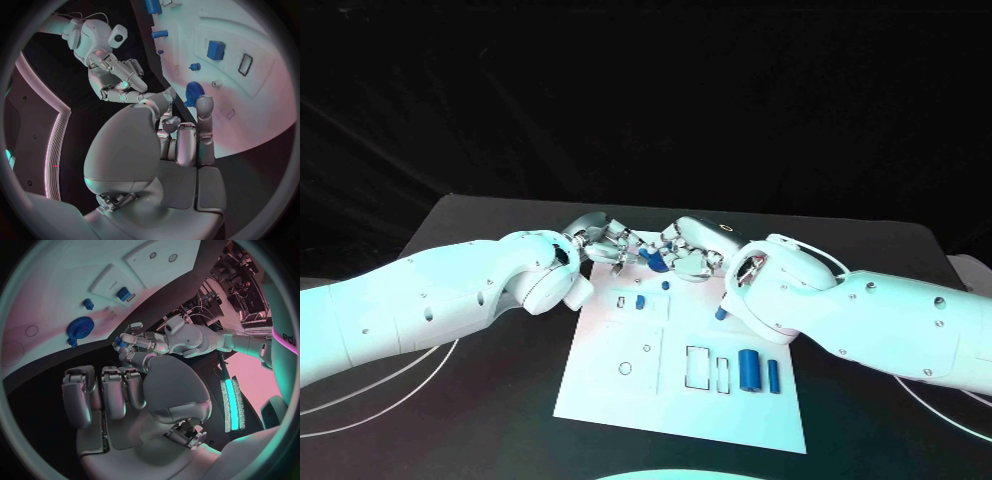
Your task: Assemble the parts on the task board
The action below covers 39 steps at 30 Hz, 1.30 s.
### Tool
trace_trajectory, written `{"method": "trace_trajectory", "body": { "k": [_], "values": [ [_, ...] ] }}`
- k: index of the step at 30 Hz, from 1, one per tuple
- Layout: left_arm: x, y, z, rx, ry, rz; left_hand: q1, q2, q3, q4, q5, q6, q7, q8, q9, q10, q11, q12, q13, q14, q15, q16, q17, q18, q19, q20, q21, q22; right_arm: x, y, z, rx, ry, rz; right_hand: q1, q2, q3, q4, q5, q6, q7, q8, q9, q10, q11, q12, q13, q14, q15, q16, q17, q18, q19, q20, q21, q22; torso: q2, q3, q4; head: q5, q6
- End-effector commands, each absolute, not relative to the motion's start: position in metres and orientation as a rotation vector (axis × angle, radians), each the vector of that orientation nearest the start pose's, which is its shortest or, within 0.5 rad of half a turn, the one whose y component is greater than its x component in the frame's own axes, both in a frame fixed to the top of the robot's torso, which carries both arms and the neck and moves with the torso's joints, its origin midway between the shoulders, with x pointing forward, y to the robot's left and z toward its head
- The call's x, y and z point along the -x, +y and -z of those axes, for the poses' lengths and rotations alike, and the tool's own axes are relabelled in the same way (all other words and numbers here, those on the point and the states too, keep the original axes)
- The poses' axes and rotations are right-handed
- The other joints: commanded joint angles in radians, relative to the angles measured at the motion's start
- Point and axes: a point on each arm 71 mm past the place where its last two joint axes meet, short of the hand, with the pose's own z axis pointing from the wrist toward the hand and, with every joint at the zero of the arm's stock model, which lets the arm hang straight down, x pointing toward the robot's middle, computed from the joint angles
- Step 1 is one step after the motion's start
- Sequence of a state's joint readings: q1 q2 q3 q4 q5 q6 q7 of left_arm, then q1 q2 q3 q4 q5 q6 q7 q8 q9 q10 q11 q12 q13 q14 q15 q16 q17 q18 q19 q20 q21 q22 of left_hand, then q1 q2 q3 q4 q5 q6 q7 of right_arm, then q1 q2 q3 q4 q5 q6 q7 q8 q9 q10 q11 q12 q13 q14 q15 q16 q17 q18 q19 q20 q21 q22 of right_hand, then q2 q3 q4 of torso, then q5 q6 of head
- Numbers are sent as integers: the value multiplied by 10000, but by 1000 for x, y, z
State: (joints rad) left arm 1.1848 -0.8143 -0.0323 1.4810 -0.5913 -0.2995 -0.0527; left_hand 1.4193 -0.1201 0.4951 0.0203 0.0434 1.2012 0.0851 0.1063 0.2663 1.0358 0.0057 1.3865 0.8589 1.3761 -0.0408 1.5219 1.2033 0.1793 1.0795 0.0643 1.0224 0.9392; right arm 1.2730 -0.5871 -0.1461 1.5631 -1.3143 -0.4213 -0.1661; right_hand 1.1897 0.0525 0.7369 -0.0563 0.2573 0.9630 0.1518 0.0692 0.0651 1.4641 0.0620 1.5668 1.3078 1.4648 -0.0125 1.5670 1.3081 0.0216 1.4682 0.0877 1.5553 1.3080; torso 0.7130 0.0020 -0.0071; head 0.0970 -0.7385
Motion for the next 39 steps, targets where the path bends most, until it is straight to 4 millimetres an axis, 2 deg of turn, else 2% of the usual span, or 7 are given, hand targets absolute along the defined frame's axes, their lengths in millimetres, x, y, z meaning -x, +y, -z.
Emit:
{"method": "trace_trajectory", "body": {
  "k": [1, 6, 15, 20, 23, 31, 39],
  "values": [
    [-493, 205, 203, 6882, 18404, 10578, -96, 44, -71, -7, 51, 77, -14, 25, 17, 15, 14, 37, 13, 57, -17, 32, 4, -166, 90, -20, 50, 33, -457, -73, 171, 1529, 16058, -9296, -102, -25, 53, 23, -65, 25, 22, -52, 10, 1067, 52, 40, 2630, 1060, 54, 38, 2627, -196, 993, 76, 82, 2588, 1, 2, -4, 11, -3],
    [-494, 209, 202, 6501, 18275, 10346, -85, 55, -70, -13, 52, 82, -21, 26, 19, 47, 8, 49, 55, 79, -18, 39, 46, -174, 116, -20, 79, 66, -451, -87, 162, 1148, 15364, -9709, -140, -118, -14, -14, -106, 96, 37, -26, 23, 1067, 63, 40, 2630, 1060, 62, 38, 2627, -212, 1019, 81, 140, 2620, -4, 6, -3, 36, 0],
    [-492, 215, 197, 4634, 17943, 9701, -74, 58, -80, -24, 51, 99, -31, 34, 24, 93, -3, 69, 108, 139, -25, 58, 152, -184, 158, -21, 122, 113, -445, -129, 155, 413, 15113, -9561, -247, -393, -500, -78, 34, 178, 48, -31, 27, 1067, 77, 40, 2630, 1060, 81, 38, 2627, -213, 1021, 101, 145, 2623, -9, 7, -6, 83, -12],
    [-492, 222, 195, 3618, 17697, 9121, -73, 52, -91, -28, 51, 110, -37, 39, 26, 99, -9, 71, 108, 152, -30, 63, 171, -193, 193, -23, 159, 155, -443, -150, 154, 187, 15162, -9241, -254, -420, -617, -80, 42, 183, 45, -36, 25, 1067, 75, 40, 2630, 1060, 81, 38, 2627, -215, 1024, 103, 152, 2627, -8, 13, -6, 116, -31],
    [-494, 227, 196, 3072, 17593, 8729, -72, 50, -96, -29, 51, 115, -39, 41, 27, 103, -12, 72, 109, 155, -32, 64, 174, -197, 207, -23, 172, 170, -441, -160, 153, 68, 15178, -9091, -257, -434, -693, -79, 33, 187, 43, -38, 24, 1067, 74, 40, 2630, 1060, 80, 38, 2627, -213, 1021, 104, 144, 2622, 0, 5, -7, 143, -41],
    [-497, 237, 204, 2172, 17575, 8147, -78, 41, -114, -27, 50, 133, -47, 47, 30, 97, -20, 64, 88, 190, -39, 75, 231, -209, 256, -26, 224, 227, -443, -180, 151, -640, 15182, -9038, -239, -476, -811, -107, 19, 175, 44, -49, 19, 1067, 72, 40, 2630, 1060, 79, 38, 2627, -186, 974, 105, 41, 2568, 3, -6, -1, 180, -65],
    [-499, 244, 216, 1672, 18023, 7952, -108, 24, -156, -6, 50, 159, -62, 57, 35, 48, -32, 34, 4, 207, -50, 84, 245, -210, 273, -29, 236, 237, -446, -189, 151, -926, 15176, -8960, -223, -509, -894, -133, 10, 174, 56, -49, 18, 1067, 81, 40, 2630, 1060, 83, 38, 2627, -184, 970, 107, 33, 2564, 5, -5, -5, 218, -96]
  ]
}}
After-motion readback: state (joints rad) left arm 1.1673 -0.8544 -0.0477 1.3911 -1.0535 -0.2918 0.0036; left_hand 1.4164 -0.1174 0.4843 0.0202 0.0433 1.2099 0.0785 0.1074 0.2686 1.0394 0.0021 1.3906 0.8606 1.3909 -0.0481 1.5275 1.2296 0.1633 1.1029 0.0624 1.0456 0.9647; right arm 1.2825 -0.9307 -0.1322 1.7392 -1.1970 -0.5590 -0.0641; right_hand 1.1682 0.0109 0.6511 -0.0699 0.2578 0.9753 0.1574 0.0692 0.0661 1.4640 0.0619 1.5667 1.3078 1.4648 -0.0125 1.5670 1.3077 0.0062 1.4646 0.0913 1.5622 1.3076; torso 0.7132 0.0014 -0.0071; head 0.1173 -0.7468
